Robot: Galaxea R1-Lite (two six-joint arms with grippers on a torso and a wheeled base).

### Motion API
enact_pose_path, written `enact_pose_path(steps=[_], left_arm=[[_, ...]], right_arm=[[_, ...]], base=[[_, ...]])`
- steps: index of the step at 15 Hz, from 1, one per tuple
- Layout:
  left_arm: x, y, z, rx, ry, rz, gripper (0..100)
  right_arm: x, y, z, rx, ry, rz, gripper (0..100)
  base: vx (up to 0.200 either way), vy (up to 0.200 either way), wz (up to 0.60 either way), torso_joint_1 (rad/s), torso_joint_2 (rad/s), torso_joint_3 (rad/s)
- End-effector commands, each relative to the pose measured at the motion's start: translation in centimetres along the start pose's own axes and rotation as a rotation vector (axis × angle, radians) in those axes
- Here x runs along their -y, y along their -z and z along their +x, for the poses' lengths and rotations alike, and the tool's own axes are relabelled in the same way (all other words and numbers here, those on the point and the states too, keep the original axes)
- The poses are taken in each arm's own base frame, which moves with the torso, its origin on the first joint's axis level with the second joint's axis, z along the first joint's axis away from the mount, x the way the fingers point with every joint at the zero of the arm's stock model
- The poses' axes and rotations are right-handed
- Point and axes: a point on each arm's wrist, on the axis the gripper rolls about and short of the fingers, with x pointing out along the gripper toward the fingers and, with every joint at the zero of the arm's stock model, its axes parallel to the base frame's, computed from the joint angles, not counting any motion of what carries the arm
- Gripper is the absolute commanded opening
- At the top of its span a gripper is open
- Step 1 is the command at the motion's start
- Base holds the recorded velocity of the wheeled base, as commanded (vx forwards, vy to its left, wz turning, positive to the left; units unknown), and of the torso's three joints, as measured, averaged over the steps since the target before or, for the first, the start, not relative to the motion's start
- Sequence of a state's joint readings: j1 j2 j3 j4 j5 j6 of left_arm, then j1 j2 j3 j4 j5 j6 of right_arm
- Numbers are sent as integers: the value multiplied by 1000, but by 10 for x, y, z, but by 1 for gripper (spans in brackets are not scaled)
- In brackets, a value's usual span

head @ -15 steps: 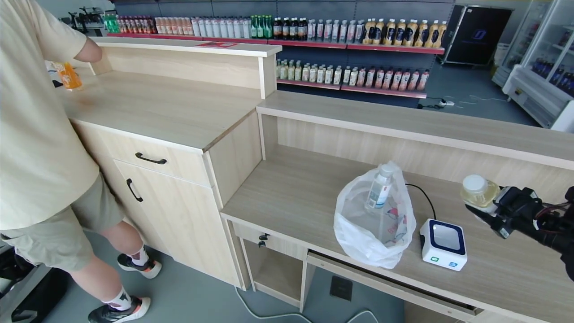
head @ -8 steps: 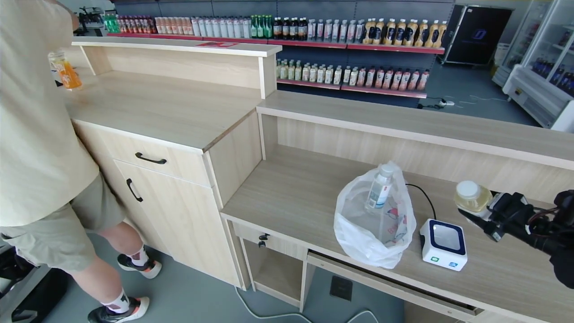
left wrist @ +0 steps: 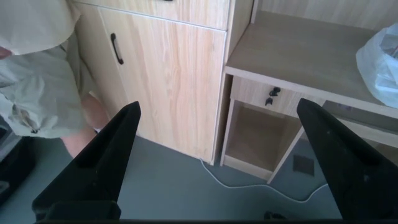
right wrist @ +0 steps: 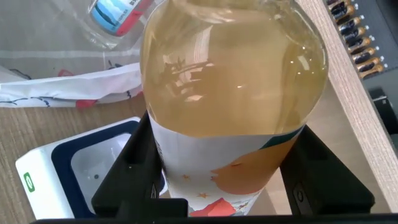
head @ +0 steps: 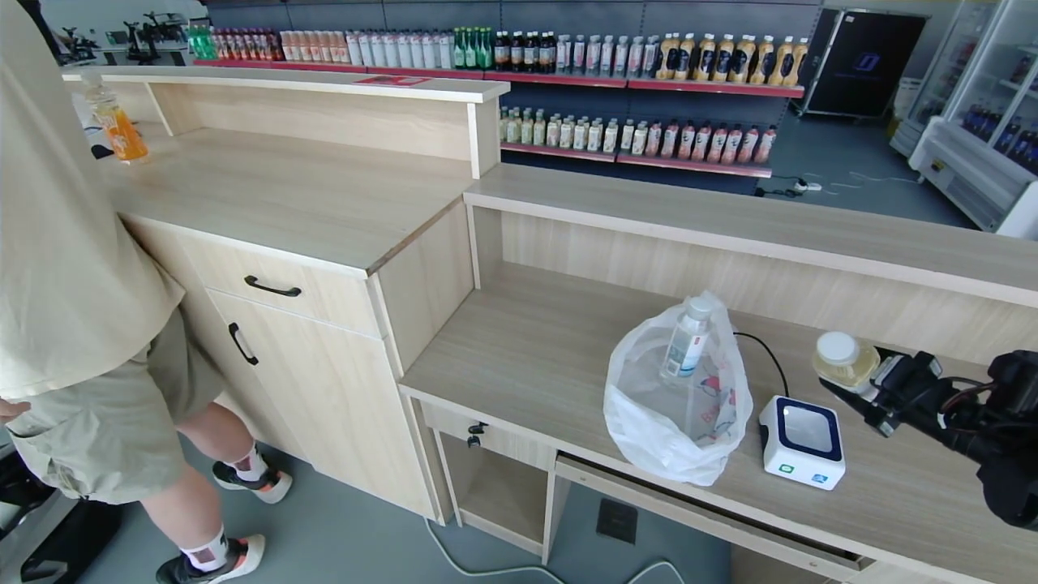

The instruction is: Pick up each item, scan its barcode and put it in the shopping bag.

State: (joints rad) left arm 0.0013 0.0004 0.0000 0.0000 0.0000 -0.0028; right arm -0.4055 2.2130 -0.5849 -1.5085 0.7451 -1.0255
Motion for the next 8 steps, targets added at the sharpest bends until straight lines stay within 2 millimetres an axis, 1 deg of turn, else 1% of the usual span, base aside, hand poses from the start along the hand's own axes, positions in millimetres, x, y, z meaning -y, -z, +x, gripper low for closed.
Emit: enact_pose_path(steps=[1, 4, 8], left_arm=[[0, 0, 0, 0, 0, 0, 100], [0, 0, 0, 0, 0, 0, 100], [0, 0, 0, 0, 0, 0, 100]], right_arm=[[-4, 3, 1, -4, -9, 9, 0], [-8, 8, 2, -12, -19, 19, 0], [-9, 9, 3, -8, -12, 13, 0]], base=[[0, 0, 0, 0, 0, 0], [0, 0, 0, 0, 0, 0], [0, 0, 0, 0, 0, 0]])
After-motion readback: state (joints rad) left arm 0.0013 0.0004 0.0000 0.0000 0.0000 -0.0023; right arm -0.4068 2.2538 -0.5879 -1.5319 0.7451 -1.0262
